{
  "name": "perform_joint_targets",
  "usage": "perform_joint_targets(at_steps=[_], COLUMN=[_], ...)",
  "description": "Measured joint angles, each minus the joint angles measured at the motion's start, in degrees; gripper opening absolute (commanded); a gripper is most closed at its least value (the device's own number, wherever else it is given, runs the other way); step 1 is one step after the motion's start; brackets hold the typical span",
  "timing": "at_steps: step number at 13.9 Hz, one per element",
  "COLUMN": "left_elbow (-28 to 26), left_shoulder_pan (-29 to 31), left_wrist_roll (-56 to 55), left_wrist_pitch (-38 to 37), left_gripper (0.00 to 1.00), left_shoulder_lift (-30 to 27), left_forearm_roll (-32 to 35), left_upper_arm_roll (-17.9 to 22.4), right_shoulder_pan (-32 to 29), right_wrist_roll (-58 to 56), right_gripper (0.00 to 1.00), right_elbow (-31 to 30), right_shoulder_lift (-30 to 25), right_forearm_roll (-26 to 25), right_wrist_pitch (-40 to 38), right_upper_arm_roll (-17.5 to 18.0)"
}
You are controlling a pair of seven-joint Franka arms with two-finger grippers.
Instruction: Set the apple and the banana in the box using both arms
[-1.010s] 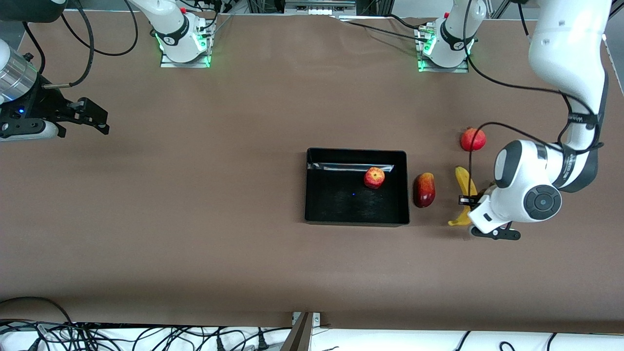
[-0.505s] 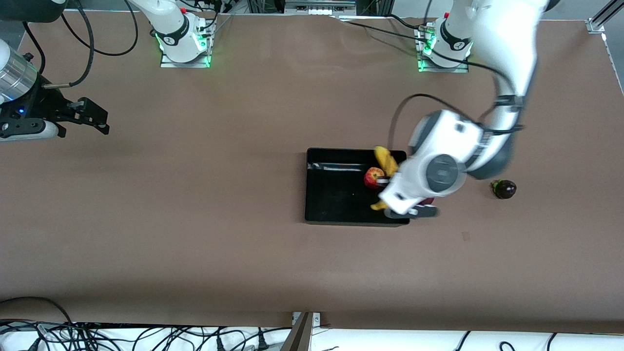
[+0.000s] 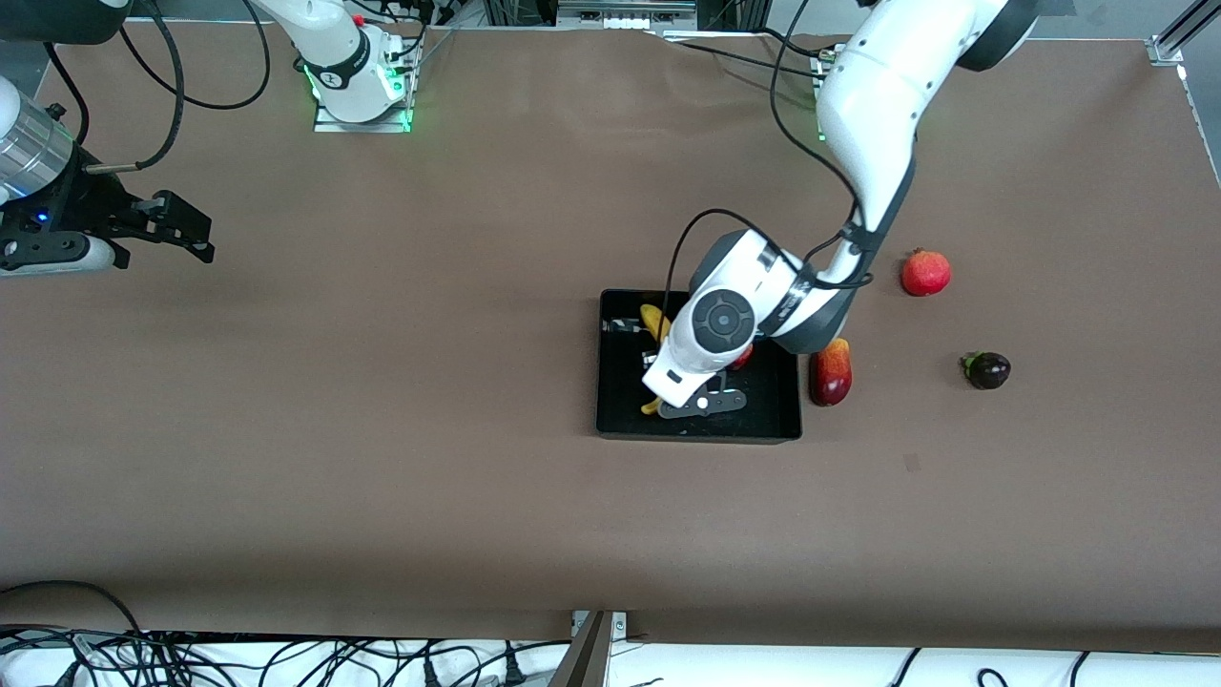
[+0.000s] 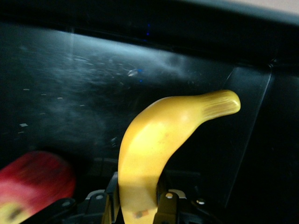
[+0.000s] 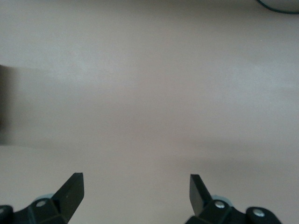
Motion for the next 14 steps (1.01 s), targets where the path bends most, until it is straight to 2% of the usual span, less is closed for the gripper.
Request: perform_joint_targets(at_steps=[3, 5, 7, 11, 12, 14], left_elbow=[0.34, 2.1, 3.88, 4.35, 4.24, 2.15], left_shoulder_pan=[-0.04, 0.1, 1.87, 12.73, 15.2, 18.68], left_wrist_roll=[-1.26, -2.44, -1.3, 14.97, 18.32, 23.74], left_wrist_pitch=[0.87, 0.2, -7.64, -29.05, -32.96, -35.76], left_gripper=[1.0, 1.0, 1.0, 1.0, 1.0, 1.0], left_shoulder_lift=[0.78, -0.97, -6.51, -21.98, -25.06, -30.6], left_forearm_roll=[0.0, 0.0, 0.03, 0.05, 0.05, 0.07], left_upper_arm_roll=[0.03, 0.79, 3.08, 4.13, 4.32, 4.79], right_shoulder_pan=[0.0, 0.0, -0.01, -0.01, -0.01, 0.0], right_wrist_roll=[0.0, 0.0, 0.0, 0.0, 0.0, 0.0], right_gripper=[1.0, 1.0, 1.0, 1.0, 1.0, 1.0], right_elbow=[-0.01, -0.01, -0.01, 0.0, 0.01, 0.02], right_shoulder_lift=[0.0, 0.01, 0.01, 0.01, 0.01, 0.0], right_forearm_roll=[0.0, 0.0, 0.0, 0.01, 0.01, 0.02], right_wrist_pitch=[-0.17, -0.3, -0.37, -0.74, -0.8, -0.9], right_upper_arm_roll=[0.0, -0.01, -0.01, -0.01, 0.0, 0.06])
